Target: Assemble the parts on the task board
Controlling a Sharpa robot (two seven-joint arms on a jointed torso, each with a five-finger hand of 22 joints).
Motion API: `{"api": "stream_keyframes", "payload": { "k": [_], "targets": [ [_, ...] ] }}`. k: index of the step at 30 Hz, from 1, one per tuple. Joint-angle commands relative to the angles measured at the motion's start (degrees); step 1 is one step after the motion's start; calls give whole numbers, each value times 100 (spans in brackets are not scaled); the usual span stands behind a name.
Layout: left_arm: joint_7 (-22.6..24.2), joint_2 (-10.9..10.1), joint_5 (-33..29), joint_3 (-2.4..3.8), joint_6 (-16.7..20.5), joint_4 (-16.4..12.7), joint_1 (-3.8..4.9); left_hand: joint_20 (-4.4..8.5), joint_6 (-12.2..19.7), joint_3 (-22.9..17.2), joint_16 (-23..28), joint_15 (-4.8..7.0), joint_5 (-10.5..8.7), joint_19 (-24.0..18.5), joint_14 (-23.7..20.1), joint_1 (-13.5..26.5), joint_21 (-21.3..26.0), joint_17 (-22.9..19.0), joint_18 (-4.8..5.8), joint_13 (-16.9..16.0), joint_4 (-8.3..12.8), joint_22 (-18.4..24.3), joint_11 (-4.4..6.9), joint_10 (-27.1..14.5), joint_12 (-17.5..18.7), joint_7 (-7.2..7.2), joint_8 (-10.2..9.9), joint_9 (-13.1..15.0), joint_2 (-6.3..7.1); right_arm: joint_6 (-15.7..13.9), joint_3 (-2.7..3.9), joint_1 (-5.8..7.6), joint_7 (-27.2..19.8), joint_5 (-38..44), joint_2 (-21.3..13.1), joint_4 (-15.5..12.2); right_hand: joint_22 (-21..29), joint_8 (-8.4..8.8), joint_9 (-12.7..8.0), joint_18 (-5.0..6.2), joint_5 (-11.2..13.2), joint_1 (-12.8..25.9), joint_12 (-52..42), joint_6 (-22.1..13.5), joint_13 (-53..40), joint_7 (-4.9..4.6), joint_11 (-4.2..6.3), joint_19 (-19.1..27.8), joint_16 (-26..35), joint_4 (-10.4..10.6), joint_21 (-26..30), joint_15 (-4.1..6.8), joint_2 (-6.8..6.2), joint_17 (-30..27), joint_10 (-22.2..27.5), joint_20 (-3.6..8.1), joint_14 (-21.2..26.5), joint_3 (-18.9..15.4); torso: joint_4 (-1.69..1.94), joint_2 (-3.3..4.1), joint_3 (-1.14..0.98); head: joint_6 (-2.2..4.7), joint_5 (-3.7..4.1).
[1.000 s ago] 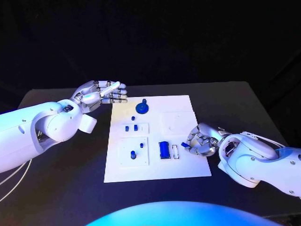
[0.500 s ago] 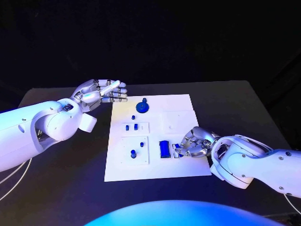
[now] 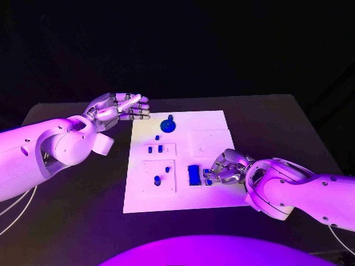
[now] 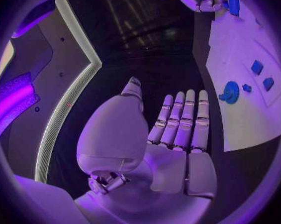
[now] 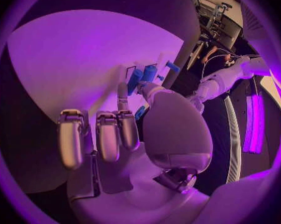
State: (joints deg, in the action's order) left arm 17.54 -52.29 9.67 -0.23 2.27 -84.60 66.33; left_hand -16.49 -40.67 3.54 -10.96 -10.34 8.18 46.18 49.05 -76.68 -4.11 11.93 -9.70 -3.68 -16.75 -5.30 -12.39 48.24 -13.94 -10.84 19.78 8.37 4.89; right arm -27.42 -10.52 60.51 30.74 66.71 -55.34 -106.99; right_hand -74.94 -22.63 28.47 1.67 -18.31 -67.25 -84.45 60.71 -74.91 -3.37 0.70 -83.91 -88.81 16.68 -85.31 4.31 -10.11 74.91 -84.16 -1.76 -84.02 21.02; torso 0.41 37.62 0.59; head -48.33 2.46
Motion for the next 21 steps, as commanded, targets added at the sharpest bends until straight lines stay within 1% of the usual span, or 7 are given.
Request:
{"api": "stream_keyframes", "payload": {
  "k": [1,6,10,13,15,18,21],
  "targets": [
    [48,2,16,4,-99,-19,1,-12,-37,8,28,-11,-14,40,41,-7,35,7,7,1,-18,9,-2,-6,34,-418,13,-7,6,55,-6,-12,14,5,27,21,-1394,37,-12,-83,19,49,-7,-34,-1213,4,26,-530,-34,-3,-6,32,-24,1309,-364,41,-554,-38,-2,-3,1,6,-10],
    [35,-2,17,4,-98,-21,1,-12,-37,11,39,-12,-13,39,40,-4,36,7,7,2,-20,15,-3,-12,40,-419,12,-11,11,157,-6,-12,47,46,42,82,-1391,38,-11,-81,70,78,1,-39,-1209,2,26,-528,-31,-5,7,32,-37,1303,-361,41,-553,-64,-4,-2,1,7,-13],
    [28,-5,18,4,-96,-22,1,-12,-37,11,39,-12,-13,39,40,-4,36,7,7,2,-20,15,-3,-12,40,-419,12,-11,11,277,-6,-12,44,60,55,117,-1386,39,-9,-77,188,174,12,-46,-1205,-4,20,-524,-27,-1,27,28,-76,1293,-357,38,-551,-145,-6,-1,0,0,-18],
    [27,-5,18,4,-91,-21,1,-12,-38,10,43,-13,-13,39,40,-4,37,7,8,2,-20,17,-3,-14,42,-420,12,-12,7,349,-6,-12,28,65,63,136,-1386,39,-8,-77,352,238,14,-49,-1206,-6,17,-524,-25,-4,29,25,-130,1291,-356,35,-550,-244,-9,-3,-1,-2,-19],
    [26,-6,18,4,-89,-21,1,-12,-38,10,43,-13,-13,39,40,-4,37,7,8,2,-20,17,-3,-14,42,-420,12,-12,7,386,-6,-12,17,65,66,144,-1386,35,-7,-78,580,312,13,-41,-1208,-6,15,-524,-24,2,27,21,-150,1289,-357,32,-550,-357,-7,-4,-2,-5,-18],
    [23,-6,18,4,-90,-19,1,-12,-38,9,45,-13,-13,40,40,-3,37,7,8,2,-20,18,-4,-15,43,-422,12,-13,4,419,-6,-13,-15,58,68,145,-1386,32,-6,-77,916,384,18,-38,-1208,2,27,-524,-23,6,28,25,-79,1288,-355,34,-550,-695,-7,-4,-1,-9,-14],
    [19,-7,18,4,-88,-18,1,-12,-38,9,45,-13,-13,40,40,-3,37,7,8,2,-20,18,-4,-15,43,-422,12,-13,4,425,-6,-14,-50,52,59,131,-1386,28,-5,-76,1031,383,15,-34,-1211,14,24,-524,-23,10,30,27,2,1289,-358,37,-550,-1015,-9,-2,-2,-7,-13]
  ]
}}
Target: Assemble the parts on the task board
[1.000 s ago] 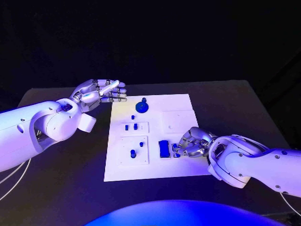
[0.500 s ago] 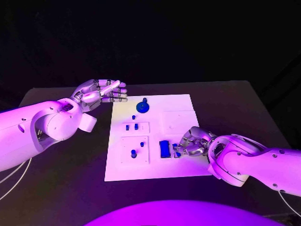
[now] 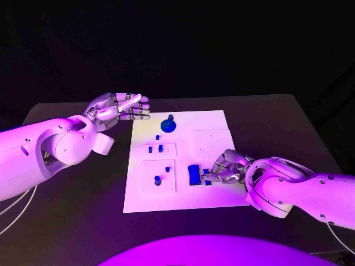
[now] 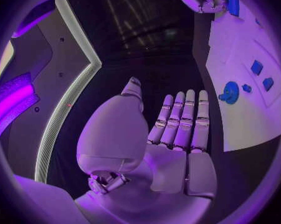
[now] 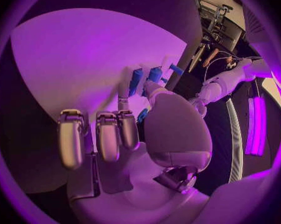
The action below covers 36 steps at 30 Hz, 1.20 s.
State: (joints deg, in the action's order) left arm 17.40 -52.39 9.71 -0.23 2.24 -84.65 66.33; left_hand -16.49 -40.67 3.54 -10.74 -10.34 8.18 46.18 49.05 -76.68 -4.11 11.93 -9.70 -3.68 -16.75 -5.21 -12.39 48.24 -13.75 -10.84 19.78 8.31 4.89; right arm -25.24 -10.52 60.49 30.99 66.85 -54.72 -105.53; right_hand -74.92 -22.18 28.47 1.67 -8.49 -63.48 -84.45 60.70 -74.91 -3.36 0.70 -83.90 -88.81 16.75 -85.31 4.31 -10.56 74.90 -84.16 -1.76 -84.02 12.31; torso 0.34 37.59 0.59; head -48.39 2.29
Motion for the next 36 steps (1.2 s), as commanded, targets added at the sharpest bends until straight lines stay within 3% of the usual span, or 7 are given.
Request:
{"api": "stream_keyframes", "payload": {
  "k": [1,8,15,19,30,36],
  "targets": [
    [32,3,14,4,-84,-14,1,-12,-38,9,23,-13,-13,40,40,-3,37,7,7,2,-20,9,-4,-15,24,-422,12,-7,4,207,-6,-12,-82,38,-7,-18,-1387,-19,-5,-77,68,-10,12,-34,-1213,10,28,-524,-23,4,29,31,83,1289,-359,35,-550,-247,-1,0,-1,0,4],
    [27,-5,14,4,-79,-12,1,-12,-40,9,26,-13,-14,40,40,-2,37,7,7,1,-20,10,-4,-15,26,-425,13,-8,1,254,-7,-19,-174,54,-121,-59,-1386,-16,-11,-76,178,-266,10,-39,-1217,10,30,-524,-21,-6,34,33,139,1286,-361,36,-550,-521,3,-2,1,6,5],
    [27,0,14,4,-85,-1,1,-12,-40,9,26,-13,-14,40,40,-2,37,7,7,1,-20,10,-4,-15,26,-425,13,-8,1,370,-7,-63,-323,48,-237,-85,-1387,2,-31,-77,479,-864,10,-48,-1221,0,21,-523,-24,-32,32,27,149,1295,-361,33,-551,-727,-1,0,-2,22,11],
    [26,12,14,4,-91,6,1,-12,-44,7,35,-14,-16,41,41,0,36,7,8,1,-20,15,-7,-16,29,-430,14,-11,-7,407,-7,-86,-346,84,-233,-75,-1390,14,-45,-79,517,-1140,7,-42,-1224,-2,19,-525,-27,-39,21,24,146,1300,-362,30,-552,-765,4,2,-3,26,12],
    [22,19,14,4,-90,19,0,-12,-44,7,35,-14,-16,41,41,0,36,7,8,1,-20,15,-7,-16,29,-430,14,-11,-7,239,-6,-113,-302,225,-225,-72,-1386,29,-64,-76,389,-1176,9,-26,-1224,-10,14,-523,-22,-1,37,21,195,1291,-362,28,-550,-816,4,-4,2,19,17],
    [35,33,-1,4,-105,43,0,-12,-44,7,35,-14,-16,41,41,0,36,7,8,1,-20,15,-7,-16,29,-430,14,-11,-7,296,7,-68,-425,6,-415,-197,-1367,52,-87,-62,238,-924,48,-28,-1206,-21,3,-509,-5,8,118,11,240,1255,-346,19,-542,-967,5,-19,7,86,39]
  ]
}}
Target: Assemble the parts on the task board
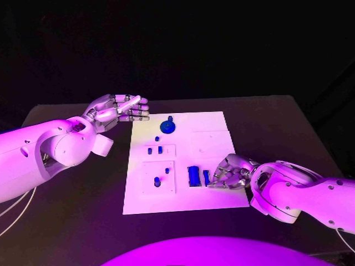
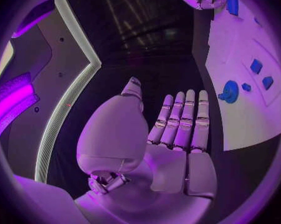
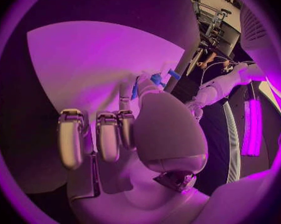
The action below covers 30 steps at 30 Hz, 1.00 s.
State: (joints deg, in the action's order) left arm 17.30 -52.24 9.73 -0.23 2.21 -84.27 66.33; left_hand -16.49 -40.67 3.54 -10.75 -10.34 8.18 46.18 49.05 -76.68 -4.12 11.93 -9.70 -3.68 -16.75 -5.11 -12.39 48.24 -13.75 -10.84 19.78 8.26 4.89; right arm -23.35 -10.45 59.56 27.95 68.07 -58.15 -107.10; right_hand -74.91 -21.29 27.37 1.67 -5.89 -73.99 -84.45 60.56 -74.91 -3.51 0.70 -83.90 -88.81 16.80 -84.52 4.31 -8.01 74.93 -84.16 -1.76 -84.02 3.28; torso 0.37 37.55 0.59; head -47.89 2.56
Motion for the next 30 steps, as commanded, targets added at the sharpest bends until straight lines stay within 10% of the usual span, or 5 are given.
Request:
{"api": "stream_keyframes", "payload": {
  "k": [1,9,16,22,30],
  "targets": [
    [51,22,-19,4,-111,14,0,-12,-44,7,36,-14,-16,41,41,0,37,7,8,1,-19,5,-7,-16,29,-429,14,-5,-7,117,3,62,-196,-243,-120,-63,-1364,-34,22,-59,-29,168,58,-17,-1201,-8,1,-505,-1,4,58,9,-23,1243,-342,17,-540,-105,3,-17,6,45,11],
    [123,107,-128,2,-115,168,-17,-11,-46,0,51,-17,-20,44,45,-3,36,8,8,0,-17,13,-12,-19,35,-436,12,-11,-30,-225,13,483,-2009,-1915,-327,117,-1114,181,-37,111,85,57,666,-486,-902,-176,-144,-305,205,-13,1073,-107,91,846,-42,-77,-441,-609,0,-88,45,132,31],
    [346,369,-319,1,23,571,-65,-11,-86,-33,100,14,-24,56,140,-116,36,29,3,-10,1,64,38,100,8,-348,23,-41,-173,-468,35,940,-3844,-4073,-27,1161,-560,234,-9,401,-227,-545,1879,-824,-220,-319,-279,144,730,-49,2992,-230,322,16,700,-200,-156,-704,-1,-264,141,249,18],
    [686,713,-708,2,511,1175,-80,-14,-137,-29,299,-34,-3,30,41,-349,43,-1,17,7,16,121,-6,111,119,-129,-8,-86,-259,-526,86,1122,-4631,-4953,622,2529,923,317,-47,848,-285,-1043,4605,-1223,1664,-513,-453,1317,2926,-32,6796,-407,480,-2635,2607,-374,1288,-715,-18,-386,184,468,-25],
    [1008,1167,-1194,3,1131,1990,-82,-20,482,-97,782,-121,15,-690,-1430,-365,66,-539,280,29,-7,155,37,-664,842,40,-599,-319,-101,-301,128,1158,-5150,-5403,1385,3797,3180,614,-514,872,-155,-1233,6897,-1171,4652,-695,-734,1913,6083,-20,8121,-744,696,-4330,2481,-740,1968,-822,-32,-491,165,777,-112]
  ]
}}
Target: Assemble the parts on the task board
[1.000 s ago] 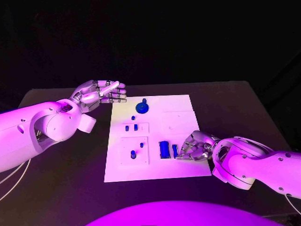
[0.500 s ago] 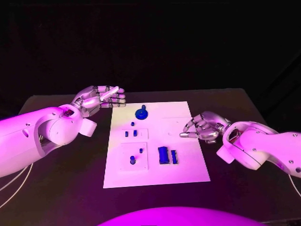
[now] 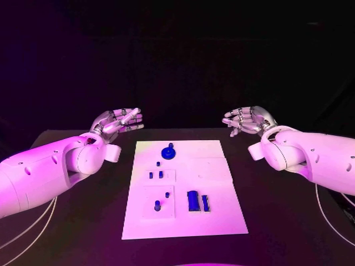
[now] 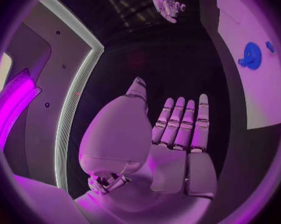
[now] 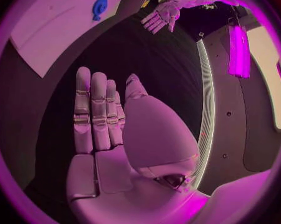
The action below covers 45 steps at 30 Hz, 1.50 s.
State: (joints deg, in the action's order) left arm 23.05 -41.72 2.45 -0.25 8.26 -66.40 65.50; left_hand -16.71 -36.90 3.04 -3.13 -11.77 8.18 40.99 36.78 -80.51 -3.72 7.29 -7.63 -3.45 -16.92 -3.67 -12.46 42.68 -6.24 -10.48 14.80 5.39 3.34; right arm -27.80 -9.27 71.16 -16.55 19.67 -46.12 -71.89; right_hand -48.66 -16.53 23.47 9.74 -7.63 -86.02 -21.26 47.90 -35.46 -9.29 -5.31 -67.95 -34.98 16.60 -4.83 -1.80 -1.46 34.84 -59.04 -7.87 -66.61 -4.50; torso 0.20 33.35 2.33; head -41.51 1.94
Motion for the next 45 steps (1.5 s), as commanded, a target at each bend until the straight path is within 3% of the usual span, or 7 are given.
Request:
{"api": "stream_keyframes", "payload": {
  "k": [1,4,5,6,15,16,45],
  "targets": [
    [462,158,-489,5,567,276,0,3,59,-64,26,58,15,-271,-316,25,30,-114,100,5,12,14,107,-118,125,-36,-116,-31,45,185,14,-1,-742,-579,258,383,785,192,-168,78,26,-54,713,109,918,-143,-176,483,901,-18,112,-178,31,-424,-77,-173,276,-60,-18,-78,-14,155,-60],
    [552,271,-537,6,666,453,0,3,83,-80,32,95,16,-438,-467,31,38,-169,140,14,13,23,182,-215,194,-25,-175,-44,45,346,24,-4,-833,-618,506,719,1733,424,-335,59,5,-98,1215,129,1722,-244,-329,1133,1784,-22,109,-427,75,-901,36,-436,810,-93,-30,-77,-32,240,-77],
    [172,218,-225,1,299,387,0,1671,3690,-304,313,1177,-818,-4099,-3678,2426,372,-729,763,345,1692,367,1246,-4268,624,1048,-1480,-539,-334,53,23,-1,-339,-297,418,569,4866,1653,-2347,-974,763,2535,2126,-4790,3546,929,531,2769,3498,-1660,483,180,146,-3484,1793,787,2510,450,-14,-52,-11,154,-54],
    [174,216,-225,2,310,377,-2,1671,3690,-304,313,1177,-818,-4099,-3678,2508,372,-729,763,345,1692,367,1246,-4268,624,1048,-1480,-539,-334,45,27,-6,-344,-305,417,558,4866,1653,-2347,-974,763,2582,2126,-4790,3546,929,531,6795,3498,-1660,483,180,146,-3484,1882,787,2640,450,-14,-54,-14,160,-55],
    [278,110,-230,6,991,-191,-113,1671,3690,-304,313,1177,-818,-4099,-3678,8051,372,-729,763,345,1692,367,1246,-4268,624,1048,-1480,-539,-334,-438,286,-321,-626,-784,338,-124,4866,1653,-2347,-974,763,4450,2126,-4790,3546,929,531,6795,3498,-1660,483,180,146,-3484,5904,787,6661,450,-18,-153,-146,493,-139],
    [298,89,-230,7,1124,-302,-134,1671,3690,-304,313,1177,-818,-4099,-3678,8051,372,-729,763,345,1692,367,1246,-4268,624,1048,-1480,-539,-334,-534,337,-383,-682,-879,322,-258,4866,1653,-2347,-974,763,8602,2126,-4790,3546,929,531,6795,3498,-1660,483,180,146,-3484,5904,787,6661,450,-18,-167,-165,541,-151],
    [675,-297,-245,25,3585,-2356,-534,1671,3690,-304,313,1177,-818,-4099,-3678,8051,372,-729,763,345,1692,367,1246,-4268,624,1048,-1480,-539,-334,-1631,927,-1100,-1324,-1967,143,-1807,4866,1653,-2347,-974,763,8602,2126,-4790,3546,929,531,6795,3498,-1660,483,180,146,-3484,5904,787,6661,450,-20,-217,-233,713,-194]
  ]
}}
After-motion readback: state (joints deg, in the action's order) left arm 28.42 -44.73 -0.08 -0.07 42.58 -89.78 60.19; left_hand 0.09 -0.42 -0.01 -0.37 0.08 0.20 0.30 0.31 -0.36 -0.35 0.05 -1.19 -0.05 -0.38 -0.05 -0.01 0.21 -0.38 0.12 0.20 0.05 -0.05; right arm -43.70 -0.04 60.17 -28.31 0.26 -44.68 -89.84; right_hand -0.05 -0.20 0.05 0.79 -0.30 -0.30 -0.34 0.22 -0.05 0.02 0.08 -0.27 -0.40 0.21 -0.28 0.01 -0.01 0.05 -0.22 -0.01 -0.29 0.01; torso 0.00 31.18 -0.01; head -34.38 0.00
